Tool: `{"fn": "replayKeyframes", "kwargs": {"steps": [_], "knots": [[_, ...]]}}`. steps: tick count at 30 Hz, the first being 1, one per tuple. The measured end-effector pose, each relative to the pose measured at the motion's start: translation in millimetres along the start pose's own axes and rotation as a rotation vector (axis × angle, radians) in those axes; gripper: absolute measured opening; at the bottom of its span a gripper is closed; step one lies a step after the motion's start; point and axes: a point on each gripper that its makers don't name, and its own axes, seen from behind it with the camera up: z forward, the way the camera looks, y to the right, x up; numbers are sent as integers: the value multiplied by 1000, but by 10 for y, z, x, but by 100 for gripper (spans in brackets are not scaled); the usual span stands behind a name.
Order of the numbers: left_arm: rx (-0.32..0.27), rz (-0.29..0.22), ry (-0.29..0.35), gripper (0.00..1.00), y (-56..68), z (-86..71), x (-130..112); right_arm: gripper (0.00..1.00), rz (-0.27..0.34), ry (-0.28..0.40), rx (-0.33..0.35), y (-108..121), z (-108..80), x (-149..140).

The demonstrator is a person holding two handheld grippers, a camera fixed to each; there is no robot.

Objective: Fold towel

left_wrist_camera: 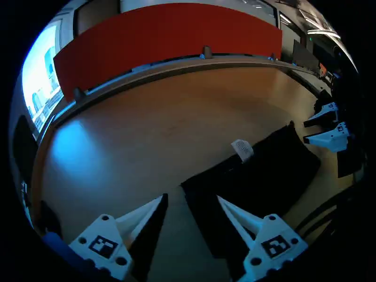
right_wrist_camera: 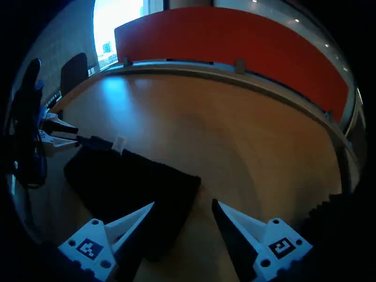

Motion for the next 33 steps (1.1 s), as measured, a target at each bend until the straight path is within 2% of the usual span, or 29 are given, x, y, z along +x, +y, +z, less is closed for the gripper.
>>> {"fn": "replayKeyframes", "kwargs": {"steps": [3, 6, 7, 18, 33], "knots": [[7, -6, -1, 84, -31, 0, 2, 86, 4, 4, -11, 27, 5, 11], [13, -14, 5, 100, -59, -10, 17, 98, 12, 10, -7, 16, -7, 30], [14, -17, 5, 100, -63, -12, 17, 100, 13, 11, -6, 12, -15, 33], [14, -29, 4, 100, -63, -75, -15, 100, 9, 7, 1, -40, -81, -3], [39, -65, -10, 100, -86, -325, -255, 100, 8, 16, 2, -137, -344, -126]]}}
